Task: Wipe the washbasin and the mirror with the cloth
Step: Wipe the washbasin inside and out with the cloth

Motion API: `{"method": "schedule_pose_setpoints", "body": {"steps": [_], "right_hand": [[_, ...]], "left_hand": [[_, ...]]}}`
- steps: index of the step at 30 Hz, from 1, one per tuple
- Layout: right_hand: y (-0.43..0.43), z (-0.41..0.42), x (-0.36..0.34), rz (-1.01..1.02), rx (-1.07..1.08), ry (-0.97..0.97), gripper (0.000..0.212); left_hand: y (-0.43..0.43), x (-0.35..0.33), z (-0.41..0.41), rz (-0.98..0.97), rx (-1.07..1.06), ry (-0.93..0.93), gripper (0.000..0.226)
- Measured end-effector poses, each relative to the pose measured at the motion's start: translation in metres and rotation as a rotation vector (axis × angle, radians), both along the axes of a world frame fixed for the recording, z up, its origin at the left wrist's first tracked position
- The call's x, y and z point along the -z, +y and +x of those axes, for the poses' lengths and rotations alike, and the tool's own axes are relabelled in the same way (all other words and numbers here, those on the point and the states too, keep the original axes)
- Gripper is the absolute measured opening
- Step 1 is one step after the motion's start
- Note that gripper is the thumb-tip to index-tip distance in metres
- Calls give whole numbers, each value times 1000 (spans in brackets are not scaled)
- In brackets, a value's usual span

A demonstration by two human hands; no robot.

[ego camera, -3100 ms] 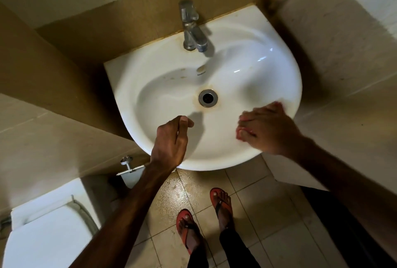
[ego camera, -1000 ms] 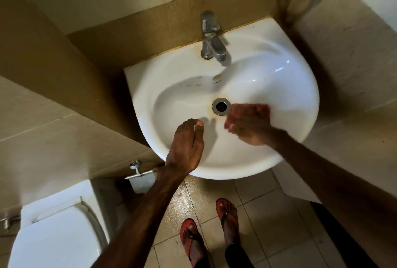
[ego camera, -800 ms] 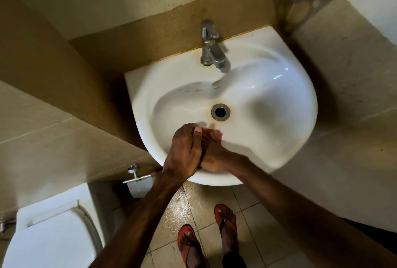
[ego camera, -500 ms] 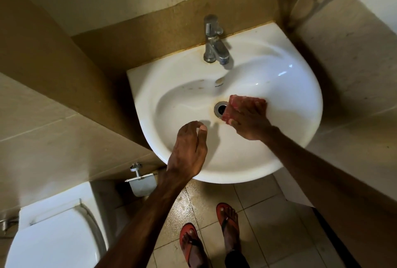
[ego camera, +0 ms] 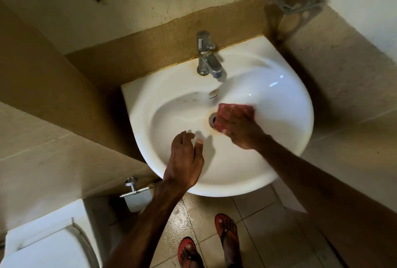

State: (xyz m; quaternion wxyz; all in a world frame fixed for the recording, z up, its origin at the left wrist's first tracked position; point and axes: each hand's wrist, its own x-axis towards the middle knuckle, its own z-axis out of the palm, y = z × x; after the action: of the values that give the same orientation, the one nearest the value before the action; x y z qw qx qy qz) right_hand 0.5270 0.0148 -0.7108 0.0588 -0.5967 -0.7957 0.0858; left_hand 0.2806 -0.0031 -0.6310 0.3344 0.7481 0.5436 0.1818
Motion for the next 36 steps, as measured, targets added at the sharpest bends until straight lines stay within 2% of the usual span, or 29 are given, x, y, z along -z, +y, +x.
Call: {"method": "schedule_pose_setpoints", "body": {"steps": [3,4,5,6,8,10,12,14,16,20,23,26,29,31,34,36], "right_hand": [[1,-3,-7,-48,309,-115,43],[4,-20,-6,-36,344,-101,45],[7,-40,-3,-39,333,12,44],[7,-62,-1,-127,301,131,46],[7,-97,-11,-265,249,274,53],[5,-108,-11,-324,287,424,57],[5,-100,-7,-277,161,378,67],[9,-66,11,-172,6,220,63],[9,-25,15,-158,30,68,63],[-5,7,-8,-162,193,12,56],[-5,-19,-12,-146,295,59,53],[-8,-60,-8,-293,227,250,65],[-10,-105,-17,-383,148,487,49],[-11,-117,-15,-321,166,552,37],[-3,-98,-2,-145,32,448,52],[4,-80,-1,-77,-5,235,53]], "left_hand": [[-2,-1,4,-44,33,10,34],[-2,-1,4,-37,42,5,36],[-3,-2,5,-31,44,4,38],[-2,-2,5,-27,48,11,43],[4,-1,6,-22,54,38,53],[13,6,7,-5,45,53,53],[18,13,7,-26,51,101,56],[18,21,7,-31,101,190,62],[15,24,6,-24,147,280,68],[13,24,6,-13,151,278,67],[9,17,10,-1,121,269,56],[9,11,11,27,78,213,50],[12,8,10,51,27,174,58],[13,8,10,69,-8,176,64],[12,10,12,101,-21,156,52],[11,12,12,108,-23,179,46]]}}
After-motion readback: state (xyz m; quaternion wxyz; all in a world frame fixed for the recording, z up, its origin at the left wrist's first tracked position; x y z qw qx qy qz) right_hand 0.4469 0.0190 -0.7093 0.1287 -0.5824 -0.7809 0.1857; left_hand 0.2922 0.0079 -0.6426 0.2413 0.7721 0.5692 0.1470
